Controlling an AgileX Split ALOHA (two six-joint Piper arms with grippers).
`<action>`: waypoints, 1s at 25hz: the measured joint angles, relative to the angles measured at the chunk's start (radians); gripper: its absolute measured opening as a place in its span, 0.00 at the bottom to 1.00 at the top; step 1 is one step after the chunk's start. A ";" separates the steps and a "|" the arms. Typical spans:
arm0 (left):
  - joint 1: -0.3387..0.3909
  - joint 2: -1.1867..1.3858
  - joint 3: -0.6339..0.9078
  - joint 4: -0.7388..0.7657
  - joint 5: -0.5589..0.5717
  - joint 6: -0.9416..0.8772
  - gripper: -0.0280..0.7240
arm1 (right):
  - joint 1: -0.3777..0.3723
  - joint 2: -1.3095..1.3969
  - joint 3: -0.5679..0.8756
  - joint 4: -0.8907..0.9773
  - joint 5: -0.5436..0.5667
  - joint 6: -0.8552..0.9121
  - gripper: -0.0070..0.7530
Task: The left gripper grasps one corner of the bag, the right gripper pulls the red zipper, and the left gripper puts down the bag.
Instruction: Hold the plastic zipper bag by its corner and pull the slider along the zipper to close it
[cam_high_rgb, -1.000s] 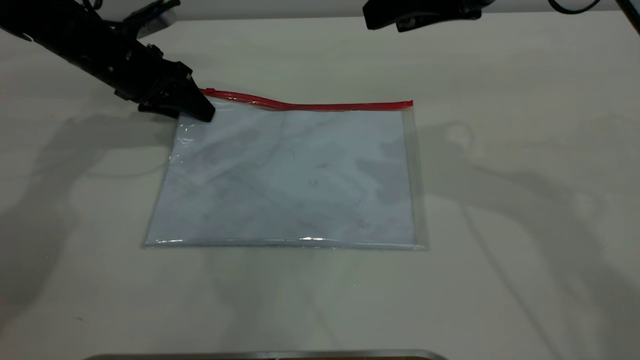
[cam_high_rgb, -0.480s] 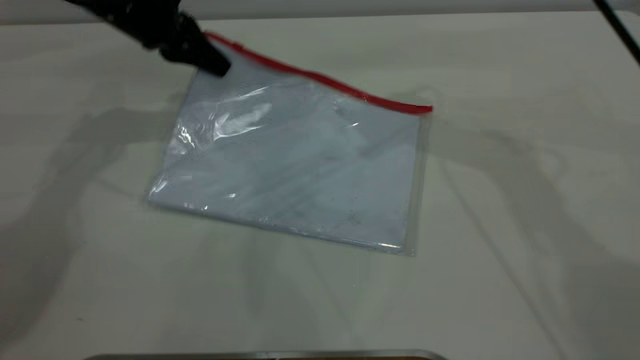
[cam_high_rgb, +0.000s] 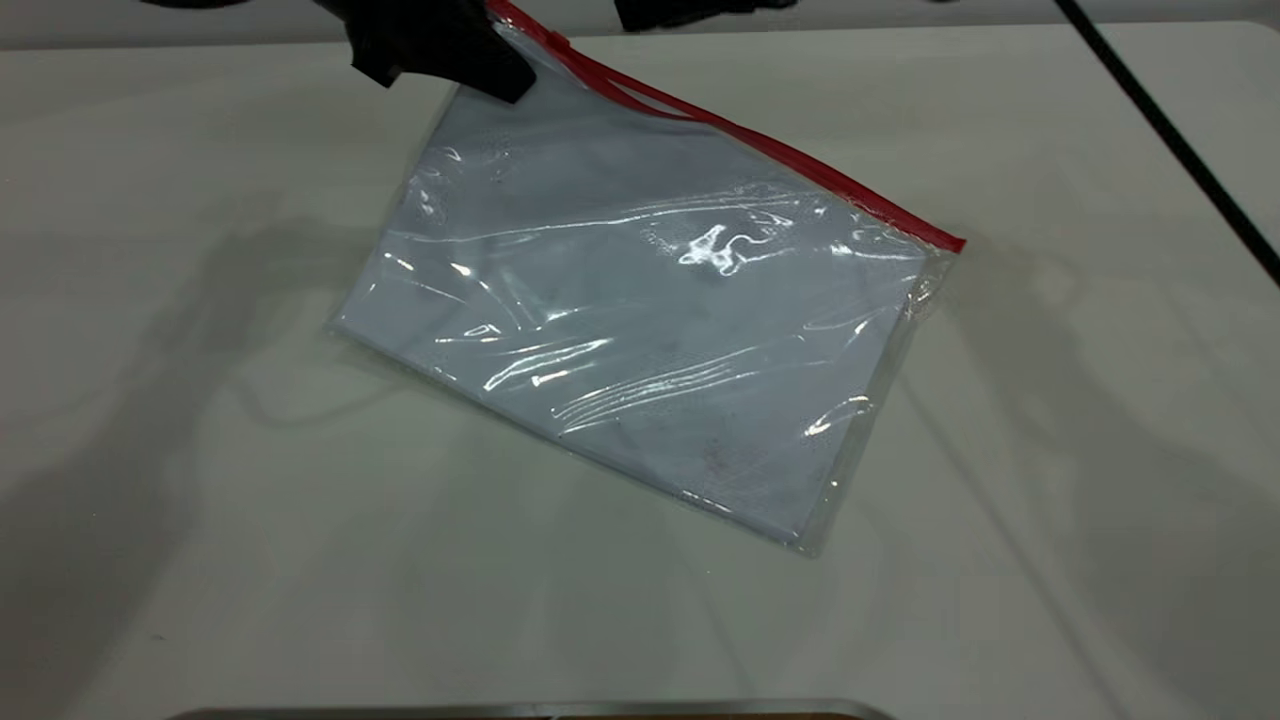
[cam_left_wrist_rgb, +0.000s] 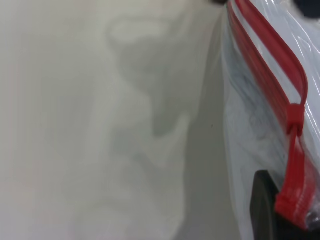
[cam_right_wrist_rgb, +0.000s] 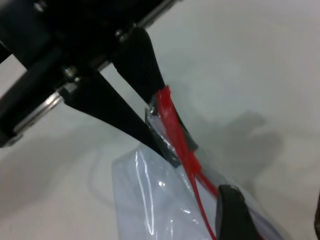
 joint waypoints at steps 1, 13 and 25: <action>-0.002 0.000 0.000 -0.005 0.000 0.012 0.11 | 0.000 0.003 -0.002 0.000 0.005 0.000 0.57; -0.041 0.000 0.000 -0.041 -0.068 0.052 0.11 | 0.048 0.030 -0.003 0.055 -0.004 -0.013 0.57; -0.042 0.000 0.000 -0.057 -0.070 0.055 0.11 | 0.048 0.042 -0.004 0.088 -0.013 -0.019 0.37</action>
